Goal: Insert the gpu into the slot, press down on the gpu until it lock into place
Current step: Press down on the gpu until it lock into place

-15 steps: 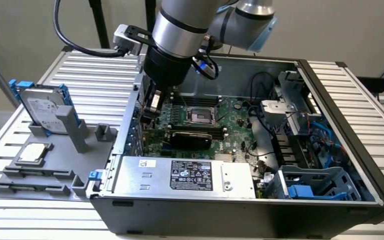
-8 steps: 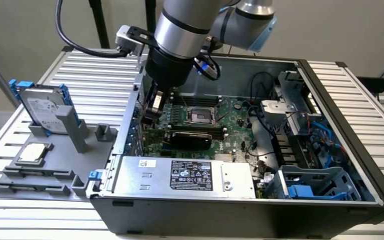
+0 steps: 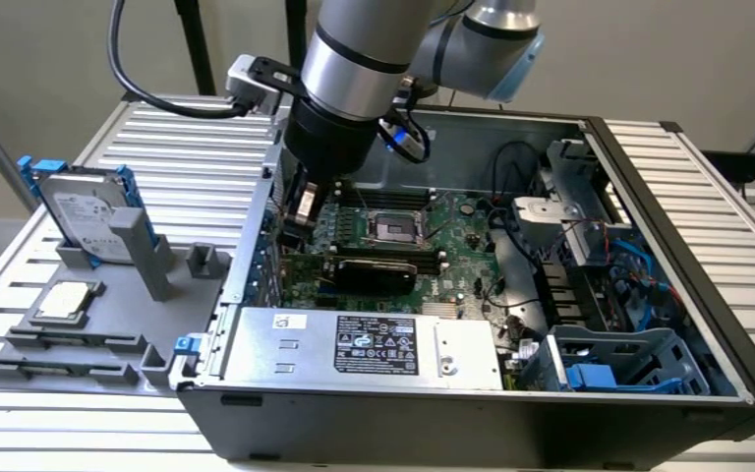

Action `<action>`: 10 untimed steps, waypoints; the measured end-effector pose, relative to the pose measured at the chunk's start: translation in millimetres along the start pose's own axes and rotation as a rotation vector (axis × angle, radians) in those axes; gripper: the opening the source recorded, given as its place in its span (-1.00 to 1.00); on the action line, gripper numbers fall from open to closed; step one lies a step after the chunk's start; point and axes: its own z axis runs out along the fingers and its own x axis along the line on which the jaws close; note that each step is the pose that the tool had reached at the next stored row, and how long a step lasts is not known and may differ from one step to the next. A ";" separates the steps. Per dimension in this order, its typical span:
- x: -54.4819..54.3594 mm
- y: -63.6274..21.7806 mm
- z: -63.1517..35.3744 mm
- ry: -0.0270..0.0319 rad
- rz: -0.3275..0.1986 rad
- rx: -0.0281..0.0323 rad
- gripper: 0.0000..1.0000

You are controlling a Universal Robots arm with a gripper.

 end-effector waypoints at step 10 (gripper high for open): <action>-0.5 0.4 -0.1 0.0011 0.026 -0.0037 -0.79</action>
